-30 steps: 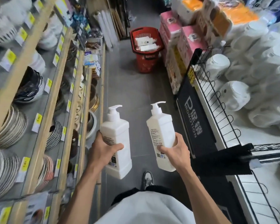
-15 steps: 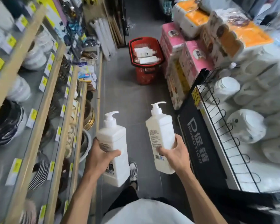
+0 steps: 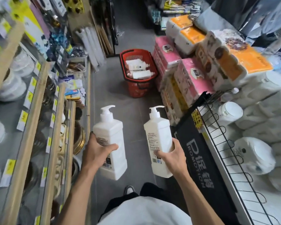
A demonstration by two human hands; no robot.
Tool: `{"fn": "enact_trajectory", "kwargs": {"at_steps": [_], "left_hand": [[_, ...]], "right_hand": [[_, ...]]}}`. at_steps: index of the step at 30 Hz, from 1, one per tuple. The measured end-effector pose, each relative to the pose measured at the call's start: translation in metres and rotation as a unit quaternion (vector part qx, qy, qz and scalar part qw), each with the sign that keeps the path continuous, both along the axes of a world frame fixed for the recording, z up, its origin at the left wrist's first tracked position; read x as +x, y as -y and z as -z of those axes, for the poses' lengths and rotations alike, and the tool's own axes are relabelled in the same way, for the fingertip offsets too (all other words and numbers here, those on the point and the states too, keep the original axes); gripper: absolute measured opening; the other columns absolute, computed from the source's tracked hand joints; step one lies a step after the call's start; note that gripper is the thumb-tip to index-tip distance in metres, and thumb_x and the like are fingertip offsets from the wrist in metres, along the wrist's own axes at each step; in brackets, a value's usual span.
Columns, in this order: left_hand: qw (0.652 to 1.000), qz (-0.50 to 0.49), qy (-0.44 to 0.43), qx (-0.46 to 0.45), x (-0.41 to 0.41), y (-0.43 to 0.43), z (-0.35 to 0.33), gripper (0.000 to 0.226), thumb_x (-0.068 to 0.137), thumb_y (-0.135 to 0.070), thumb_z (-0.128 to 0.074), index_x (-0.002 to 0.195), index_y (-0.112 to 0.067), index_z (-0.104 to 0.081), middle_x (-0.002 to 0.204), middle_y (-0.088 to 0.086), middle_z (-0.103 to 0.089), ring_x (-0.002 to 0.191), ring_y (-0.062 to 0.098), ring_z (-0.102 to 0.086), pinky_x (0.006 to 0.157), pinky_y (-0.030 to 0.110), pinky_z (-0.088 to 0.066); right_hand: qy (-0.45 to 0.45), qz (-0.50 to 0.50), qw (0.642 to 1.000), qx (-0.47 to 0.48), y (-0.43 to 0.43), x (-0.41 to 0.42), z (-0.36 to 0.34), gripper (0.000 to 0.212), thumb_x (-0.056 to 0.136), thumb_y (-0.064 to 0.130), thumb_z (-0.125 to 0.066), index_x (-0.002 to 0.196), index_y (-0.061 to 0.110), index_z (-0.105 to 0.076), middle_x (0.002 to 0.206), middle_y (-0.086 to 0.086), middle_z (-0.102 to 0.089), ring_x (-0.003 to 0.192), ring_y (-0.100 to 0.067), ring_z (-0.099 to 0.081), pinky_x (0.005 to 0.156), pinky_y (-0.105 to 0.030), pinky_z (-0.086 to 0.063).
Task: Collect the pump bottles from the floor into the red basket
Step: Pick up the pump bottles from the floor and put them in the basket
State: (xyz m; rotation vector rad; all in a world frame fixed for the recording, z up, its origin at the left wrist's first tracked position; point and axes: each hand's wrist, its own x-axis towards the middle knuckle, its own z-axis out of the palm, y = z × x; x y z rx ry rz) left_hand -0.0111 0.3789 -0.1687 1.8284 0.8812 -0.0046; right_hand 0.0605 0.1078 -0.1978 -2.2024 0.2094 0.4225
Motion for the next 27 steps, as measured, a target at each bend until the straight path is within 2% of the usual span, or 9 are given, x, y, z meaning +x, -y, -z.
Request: {"fn": "enact_trajectory", "kwargs": {"at_steps": [9, 12, 14, 17, 22, 27], "left_hand": [[1.000, 0.018, -0.011, -0.003, 0.081, -0.037, 0.008, 0.084, 0.041, -0.051, -0.079, 0.118, -0.030, -0.053, 0.100, -0.006, -0.071, 0.091, 0.018, -0.068, 0.084, 0.047, -0.057], [1.000, 0.014, -0.010, -0.006, 0.111, -0.048, 0.004, 0.087, 0.040, -0.052, -0.078, 0.119, -0.027, -0.053, 0.100, -0.004, -0.070, 0.092, 0.019, -0.067, 0.078, 0.040, -0.055], [1.000, 0.009, -0.012, -0.001, 0.132, -0.056, 0.000, 0.086, 0.040, -0.051, -0.079, 0.119, -0.030, -0.052, 0.100, -0.006, -0.070, 0.092, 0.018, -0.068, 0.076, 0.038, -0.054], [1.000, -0.008, -0.008, 0.004, 0.163, -0.069, -0.006, 0.080, 0.042, -0.047, -0.081, 0.115, -0.034, -0.052, 0.099, -0.007, -0.071, 0.091, 0.018, -0.069, 0.079, 0.042, -0.057], [1.000, -0.022, -0.002, -0.002, 0.201, -0.085, -0.006, 0.077, 0.049, -0.035, -0.082, 0.120, -0.025, -0.053, 0.101, -0.005, -0.069, 0.092, 0.016, -0.067, 0.077, 0.036, -0.052], [0.999, -0.030, -0.016, -0.009, 0.233, -0.112, 0.000, 0.078, 0.047, -0.039, -0.081, 0.118, -0.026, -0.053, 0.099, -0.005, -0.070, 0.091, 0.017, -0.068, 0.078, 0.039, -0.054]], "right_hand": [[0.003, -0.003, 0.999, 0.035, -0.054, 0.102, 0.003, 0.073, 0.066, 0.038, -0.086, 0.127, 0.035, -0.047, 0.106, 0.019, -0.062, 0.101, -0.010, -0.062, 0.087, -0.037, -0.054], [0.003, -0.010, 0.999, 0.038, -0.070, 0.138, 0.004, 0.073, 0.067, 0.037, -0.086, 0.128, 0.032, -0.047, 0.108, 0.013, -0.063, 0.101, -0.012, -0.063, 0.084, -0.035, -0.054], [0.003, -0.018, 0.999, 0.042, -0.079, 0.163, 0.004, 0.075, 0.065, 0.039, -0.086, 0.128, 0.031, -0.047, 0.111, 0.011, -0.064, 0.101, -0.012, -0.063, 0.087, -0.038, -0.056], [0.000, -0.022, 0.998, 0.054, -0.093, 0.200, 0.004, 0.077, 0.062, 0.042, -0.085, 0.127, 0.032, -0.047, 0.110, 0.014, -0.064, 0.101, -0.012, -0.064, 0.092, -0.045, -0.057], [0.001, -0.021, 0.998, 0.061, -0.116, 0.247, 0.004, 0.077, 0.060, 0.044, -0.084, 0.128, 0.031, -0.049, 0.110, 0.013, -0.066, 0.101, -0.013, -0.065, 0.092, -0.045, -0.057], [-0.011, -0.022, 0.998, 0.057, -0.141, 0.285, 0.004, 0.080, 0.058, 0.047, -0.082, 0.128, 0.031, -0.048, 0.109, 0.015, -0.065, 0.101, -0.013, -0.065, 0.091, -0.045, -0.057]]}}
